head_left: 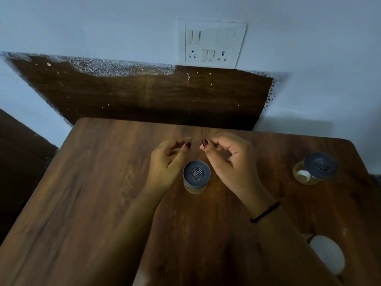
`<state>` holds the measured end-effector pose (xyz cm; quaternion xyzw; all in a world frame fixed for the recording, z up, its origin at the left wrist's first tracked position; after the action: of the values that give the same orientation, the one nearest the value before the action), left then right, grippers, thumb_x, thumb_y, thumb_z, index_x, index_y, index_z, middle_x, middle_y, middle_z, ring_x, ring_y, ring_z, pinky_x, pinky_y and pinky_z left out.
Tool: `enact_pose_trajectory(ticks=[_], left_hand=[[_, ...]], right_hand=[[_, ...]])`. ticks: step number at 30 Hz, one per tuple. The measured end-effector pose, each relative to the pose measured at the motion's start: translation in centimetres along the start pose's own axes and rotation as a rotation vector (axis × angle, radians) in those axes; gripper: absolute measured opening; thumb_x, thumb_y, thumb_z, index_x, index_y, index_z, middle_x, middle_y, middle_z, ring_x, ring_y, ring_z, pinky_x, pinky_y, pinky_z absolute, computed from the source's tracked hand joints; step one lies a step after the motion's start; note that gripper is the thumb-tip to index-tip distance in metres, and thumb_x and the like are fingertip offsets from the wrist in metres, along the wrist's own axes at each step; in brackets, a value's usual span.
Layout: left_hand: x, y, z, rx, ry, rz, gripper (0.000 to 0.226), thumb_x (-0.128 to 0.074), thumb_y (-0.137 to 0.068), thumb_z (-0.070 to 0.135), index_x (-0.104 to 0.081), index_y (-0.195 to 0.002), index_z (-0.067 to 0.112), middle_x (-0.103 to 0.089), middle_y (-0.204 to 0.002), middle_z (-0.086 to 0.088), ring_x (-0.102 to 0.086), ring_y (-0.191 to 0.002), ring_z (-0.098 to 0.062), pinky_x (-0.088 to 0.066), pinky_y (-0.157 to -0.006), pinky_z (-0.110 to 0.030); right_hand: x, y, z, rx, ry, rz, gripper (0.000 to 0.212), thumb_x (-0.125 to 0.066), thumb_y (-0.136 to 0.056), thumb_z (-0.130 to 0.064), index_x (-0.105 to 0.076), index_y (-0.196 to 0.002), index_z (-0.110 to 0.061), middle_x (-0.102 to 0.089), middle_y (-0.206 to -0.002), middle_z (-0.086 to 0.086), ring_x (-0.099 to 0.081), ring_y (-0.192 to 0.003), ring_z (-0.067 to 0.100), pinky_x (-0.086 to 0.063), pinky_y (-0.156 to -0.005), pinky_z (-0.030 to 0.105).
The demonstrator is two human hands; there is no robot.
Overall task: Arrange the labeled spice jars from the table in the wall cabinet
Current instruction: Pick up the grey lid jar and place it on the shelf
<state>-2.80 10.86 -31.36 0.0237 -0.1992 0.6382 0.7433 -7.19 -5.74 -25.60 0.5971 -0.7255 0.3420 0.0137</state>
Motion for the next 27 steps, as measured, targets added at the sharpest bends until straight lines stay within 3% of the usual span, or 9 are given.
enact_pose_trajectory(ticks=[3, 6, 10, 14, 19, 24, 27], left_hand=[[-1.0, 1.4, -4.2, 0.221, -0.015, -0.113, 0.041, -0.066, -0.086, 0.041, -0.063, -0.119, 0.016, -0.065, -0.123, 0.005, -0.064, -0.108, -0.009, -0.056, -0.092, -0.043], [-1.6, 3.1, -7.1, 0.336, -0.140, -0.196, 0.080, -0.070, -0.072, 0.064, -0.054, -0.135, 0.018, -0.057, -0.133, 0.007, -0.057, -0.119, -0.011, -0.051, -0.100, -0.036], [-3.0, 4.4, -9.2, 0.352, -0.203, -0.288, 0.089, -0.082, -0.074, 0.046, -0.041, -0.147, 0.016, -0.048, -0.144, 0.003, -0.046, -0.131, -0.008, -0.043, -0.109, -0.030], [-4.1, 5.0, -10.8, 0.386, -0.178, -0.296, 0.109, -0.081, -0.063, 0.059, -0.031, -0.153, 0.022, -0.041, -0.152, 0.006, -0.040, -0.137, -0.005, -0.038, -0.112, -0.029], [-5.4, 5.2, -12.5, 0.405, -0.156, -0.273, 0.104, -0.082, -0.058, 0.061, -0.041, -0.146, 0.022, -0.051, -0.140, 0.006, -0.050, -0.130, -0.010, -0.046, -0.108, -0.041], [-5.8, 4.9, -12.4, 0.376, -0.149, -0.198, 0.089, -0.080, -0.059, 0.057, -0.050, -0.135, 0.021, -0.059, -0.126, 0.007, -0.058, -0.117, -0.008, -0.051, -0.099, -0.038], [-5.7, 5.0, -12.1, 0.385, -0.117, -0.185, 0.083, -0.079, -0.060, 0.057, -0.052, -0.131, 0.025, -0.060, -0.124, 0.009, -0.058, -0.116, -0.006, -0.051, -0.100, -0.035]], right_hand=[[-1.3, 1.2, 1.8, -0.063, 0.037, -0.050, 0.014, -0.064, -0.092, -0.011, -0.071, -0.082, -0.004, -0.065, -0.075, 0.000, -0.060, -0.071, 0.003, -0.044, -0.062, 0.011], [-2.7, 2.9, 4.1, -0.121, 0.071, -0.098, 0.007, -0.066, -0.089, -0.007, -0.073, -0.087, -0.006, -0.068, -0.083, -0.001, -0.062, -0.079, 0.002, -0.048, -0.069, 0.013], [-4.1, 5.4, 6.7, -0.217, 0.126, -0.171, 0.020, -0.066, -0.089, -0.014, -0.072, -0.108, -0.012, -0.069, -0.107, -0.003, -0.063, -0.104, 0.007, -0.055, -0.089, 0.028], [-4.9, 6.8, 8.3, -0.324, 0.154, -0.264, 0.038, -0.068, -0.089, -0.014, -0.064, -0.127, -0.014, -0.060, -0.129, -0.001, -0.055, -0.121, 0.008, -0.048, -0.102, 0.024], [-5.7, 7.5, 10.7, -0.447, 0.137, -0.339, 0.054, -0.067, -0.090, -0.017, -0.050, -0.142, -0.013, -0.049, -0.143, 0.005, -0.047, -0.133, 0.013, -0.044, -0.109, 0.033], [-5.7, 7.7, 11.5, -0.488, 0.122, -0.343, 0.060, -0.066, -0.091, -0.022, -0.042, -0.147, -0.019, -0.049, -0.142, 0.002, -0.050, -0.130, 0.013, -0.049, -0.104, 0.038], [-5.2, 7.6, 11.3, -0.499, 0.115, -0.339, 0.058, -0.064, -0.093, -0.024, -0.042, -0.146, -0.019, -0.049, -0.142, 0.001, -0.049, -0.128, 0.009, -0.050, -0.103, 0.033]])
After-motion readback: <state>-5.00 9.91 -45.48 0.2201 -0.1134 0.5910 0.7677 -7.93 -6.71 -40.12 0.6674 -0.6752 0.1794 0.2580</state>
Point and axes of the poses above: each hand's wrist, its own y-axis away from the middle knuckle, its own x-axis out of the back of the hand, z = x × y, the point moved 3 cm from there along -y, towards the middle knuckle
